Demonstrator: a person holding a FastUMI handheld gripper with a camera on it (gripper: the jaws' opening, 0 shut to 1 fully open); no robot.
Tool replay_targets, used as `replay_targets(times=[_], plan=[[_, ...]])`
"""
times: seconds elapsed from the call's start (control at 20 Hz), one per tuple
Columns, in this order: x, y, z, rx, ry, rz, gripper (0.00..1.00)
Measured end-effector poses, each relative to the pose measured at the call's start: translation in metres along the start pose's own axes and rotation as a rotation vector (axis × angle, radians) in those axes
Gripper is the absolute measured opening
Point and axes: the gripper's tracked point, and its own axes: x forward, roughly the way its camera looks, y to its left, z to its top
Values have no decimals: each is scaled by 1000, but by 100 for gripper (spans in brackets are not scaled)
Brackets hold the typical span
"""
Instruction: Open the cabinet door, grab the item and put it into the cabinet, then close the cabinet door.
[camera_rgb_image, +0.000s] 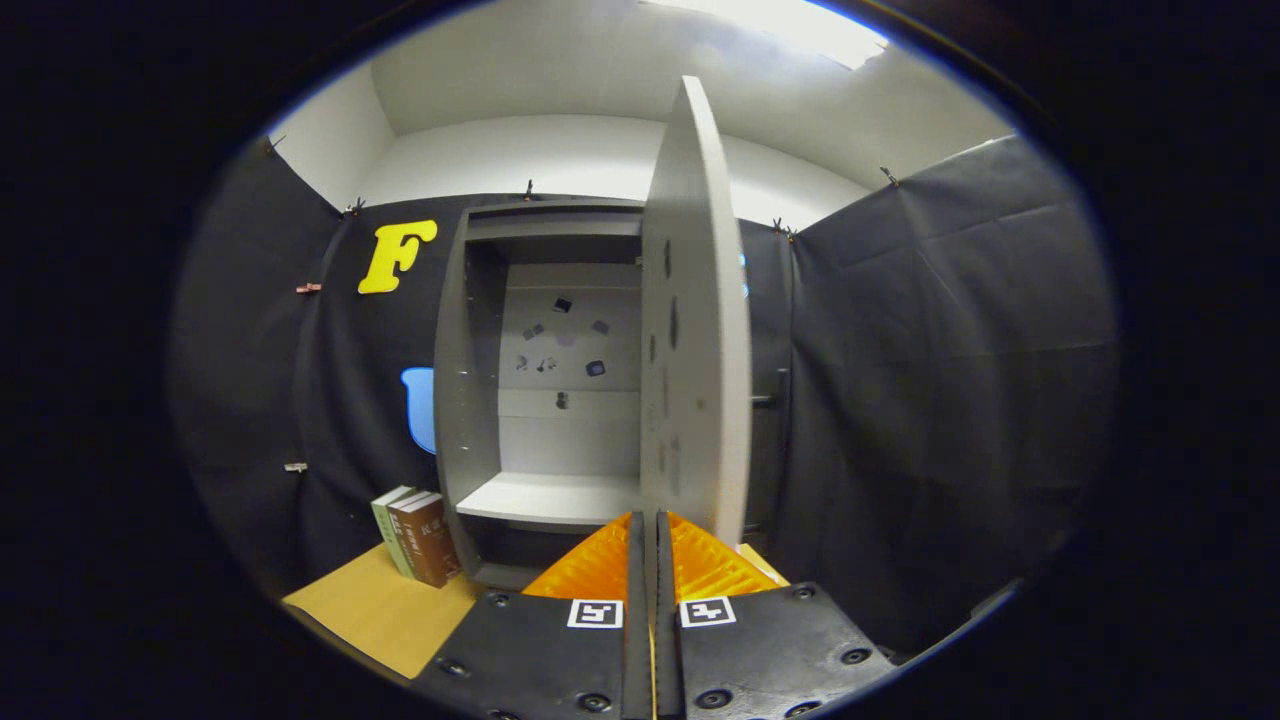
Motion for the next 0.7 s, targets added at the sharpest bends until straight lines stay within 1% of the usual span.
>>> replay_targets(times=[0.1,0.3,0.4,0.45,0.5,0.6,0.7], plan=[[7,31,-16,17,41,13,13],[14,82,-54,53,148,-7,13],[18,107,-89,79,236,-11,13],[15,117,-111,93,307,-16,34],[12,120,-131,110,382,-46,55],[8,120,-163,132,465,-94,53],[-1,116,-196,127,539,-130,53]])
